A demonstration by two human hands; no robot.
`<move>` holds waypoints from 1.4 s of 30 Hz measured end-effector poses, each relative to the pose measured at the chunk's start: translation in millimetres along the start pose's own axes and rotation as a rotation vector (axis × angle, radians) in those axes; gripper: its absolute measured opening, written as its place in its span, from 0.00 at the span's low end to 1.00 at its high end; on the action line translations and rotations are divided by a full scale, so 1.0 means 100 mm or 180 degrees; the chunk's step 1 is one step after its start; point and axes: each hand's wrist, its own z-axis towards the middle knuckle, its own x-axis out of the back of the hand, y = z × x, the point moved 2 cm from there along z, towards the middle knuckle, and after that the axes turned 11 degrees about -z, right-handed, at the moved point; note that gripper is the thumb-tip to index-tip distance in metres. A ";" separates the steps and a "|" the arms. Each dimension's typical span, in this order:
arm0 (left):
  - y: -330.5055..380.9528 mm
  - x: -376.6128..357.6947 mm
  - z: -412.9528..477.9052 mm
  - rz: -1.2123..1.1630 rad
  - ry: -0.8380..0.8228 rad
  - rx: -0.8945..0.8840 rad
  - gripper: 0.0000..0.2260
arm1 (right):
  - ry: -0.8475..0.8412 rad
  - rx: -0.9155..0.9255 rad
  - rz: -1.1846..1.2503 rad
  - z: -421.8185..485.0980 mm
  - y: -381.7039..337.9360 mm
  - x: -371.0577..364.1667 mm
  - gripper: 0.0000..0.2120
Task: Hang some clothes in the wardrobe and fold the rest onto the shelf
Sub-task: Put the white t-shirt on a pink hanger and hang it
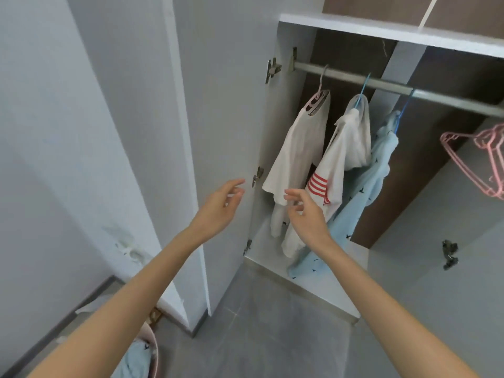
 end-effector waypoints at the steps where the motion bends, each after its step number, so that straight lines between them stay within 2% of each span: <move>1: -0.04 0.03 -0.17 0.0039 0.0032 0.0043 0.15 | -0.0105 0.0019 0.0013 -0.12 0.00 -0.04 0.16; 14: -0.56 0.48 -2.71 0.0127 0.1048 0.1174 0.12 | -0.1662 0.0117 0.0107 -1.80 -0.17 -0.93 0.17; 20: -0.96 0.95 -3.81 0.0407 0.1420 0.1693 0.12 | -0.2268 0.0165 -0.0121 -2.37 -0.36 -1.70 0.16; 26: -1.57 1.45 -4.62 0.0100 0.1967 0.2466 0.12 | -0.2869 0.0092 -0.0296 -2.76 -0.64 -2.65 0.14; 30: -2.14 1.86 -4.96 -0.0023 0.1890 0.2872 0.12 | -0.3118 -0.0124 -0.0443 -2.92 -0.76 -3.32 0.15; 34: -2.68 2.22 -5.10 0.0112 0.1365 0.3303 0.15 | -0.3326 -0.0452 -0.0649 -3.02 -0.83 -3.98 0.16; 42: -3.47 2.59 -5.07 -0.0272 0.1229 0.3535 0.16 | -0.3456 -0.0768 -0.1068 -3.09 -0.76 -5.09 0.17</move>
